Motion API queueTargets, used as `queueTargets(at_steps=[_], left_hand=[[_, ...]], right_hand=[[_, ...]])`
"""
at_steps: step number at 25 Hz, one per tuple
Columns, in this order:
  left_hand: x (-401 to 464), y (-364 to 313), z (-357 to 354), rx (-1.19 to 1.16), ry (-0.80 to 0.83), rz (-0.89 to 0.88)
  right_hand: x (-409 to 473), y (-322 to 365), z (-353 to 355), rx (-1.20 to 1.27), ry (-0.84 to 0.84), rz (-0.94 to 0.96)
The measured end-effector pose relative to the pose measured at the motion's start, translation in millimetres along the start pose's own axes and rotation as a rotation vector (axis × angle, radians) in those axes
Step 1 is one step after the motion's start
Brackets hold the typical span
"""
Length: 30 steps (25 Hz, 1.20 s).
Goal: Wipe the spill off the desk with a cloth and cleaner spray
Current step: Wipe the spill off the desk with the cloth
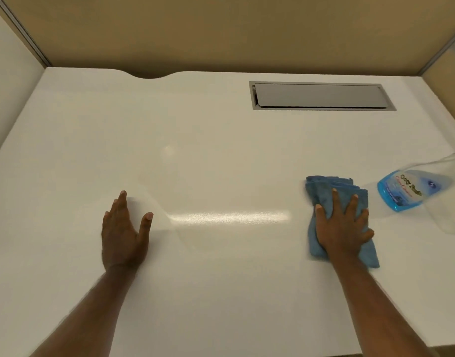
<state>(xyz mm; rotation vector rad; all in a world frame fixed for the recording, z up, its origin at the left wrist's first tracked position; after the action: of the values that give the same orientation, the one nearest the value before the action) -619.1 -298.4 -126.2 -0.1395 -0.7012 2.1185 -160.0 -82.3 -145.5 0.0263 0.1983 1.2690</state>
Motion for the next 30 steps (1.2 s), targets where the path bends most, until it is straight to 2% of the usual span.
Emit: queueTargets(at_steps=[5, 9, 15, 18, 23, 26, 30], left_hand=[[-0.8, 0.8, -2.0, -0.005, 0.014, -0.01], [0.1, 3.2, -4.2, 0.001, 0.005, -0.016], [-0.5, 3.5, -2.0, -0.026, 0.002, 0.003], [-1.5, 2.9, 1.2, -0.047, -0.016, 0.009], [-1.6, 5.3, 2.7, -0.078, -0.044, 0.021], [-0.1, 7.0, 0.2, -0.064, -0.033, 0.023], [1.7, 7.6, -2.8, -0.036, -0.016, 0.03]], right_hand=[[23.0, 51.6, -0.9, 0.045, 0.021, 0.036], [6.4, 120.5, -9.0, 0.021, 0.055, 0.172], [-104.9, 244.5, -41.5, 0.076, 0.12, 0.54], [-167.0, 276.0, -55.4, 0.08, 0.169, 0.704], [-214.8, 249.0, -54.9, 0.085, 0.178, 0.758], [-208.2, 198.8, -45.0, 0.047, 0.086, 0.627], [-155.0, 125.2, -36.2, -0.016, 0.053, 0.426]])
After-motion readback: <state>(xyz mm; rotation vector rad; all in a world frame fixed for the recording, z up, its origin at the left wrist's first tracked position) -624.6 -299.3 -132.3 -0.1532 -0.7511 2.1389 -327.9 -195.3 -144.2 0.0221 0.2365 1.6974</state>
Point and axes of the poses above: each hand's wrist, its own x-axis towards the middle knuckle, its own z-axis out of the back of the hand, y = z × x, the point moved 9 cm from there along x, towards the middle knuckle, and after that the axes turned 6 degrees about -z, right-handed, at the moved point
